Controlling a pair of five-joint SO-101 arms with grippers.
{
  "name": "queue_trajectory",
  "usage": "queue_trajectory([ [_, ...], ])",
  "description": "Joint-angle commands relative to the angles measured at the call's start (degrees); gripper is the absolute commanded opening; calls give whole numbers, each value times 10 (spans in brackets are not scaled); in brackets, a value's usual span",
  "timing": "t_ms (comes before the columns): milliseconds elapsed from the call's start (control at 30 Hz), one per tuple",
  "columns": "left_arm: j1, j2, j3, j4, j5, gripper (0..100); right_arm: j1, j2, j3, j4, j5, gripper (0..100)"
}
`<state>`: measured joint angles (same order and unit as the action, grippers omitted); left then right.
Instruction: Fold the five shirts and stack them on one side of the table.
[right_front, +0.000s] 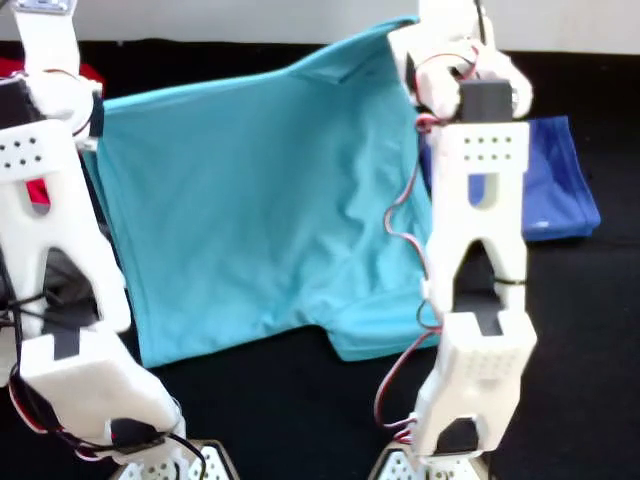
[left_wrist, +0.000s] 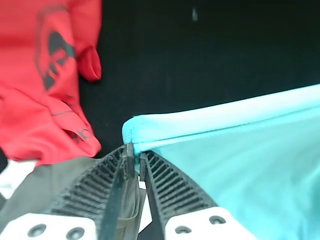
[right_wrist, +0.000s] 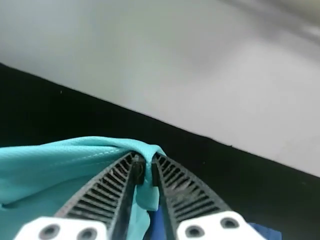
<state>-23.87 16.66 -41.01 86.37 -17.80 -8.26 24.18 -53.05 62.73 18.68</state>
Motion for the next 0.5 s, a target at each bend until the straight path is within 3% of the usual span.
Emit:
queue_trajectory([
  [0, 9, 44, -20, 4, -3, 8, 0, 34, -26, 27, -4, 5],
  [267, 18, 143, -21, 11, -2, 8, 0, 133, -28, 142, -4, 5],
  [467, 18, 175, -21, 115, -4, 8, 1, 151, -31, 285, -4, 5],
])
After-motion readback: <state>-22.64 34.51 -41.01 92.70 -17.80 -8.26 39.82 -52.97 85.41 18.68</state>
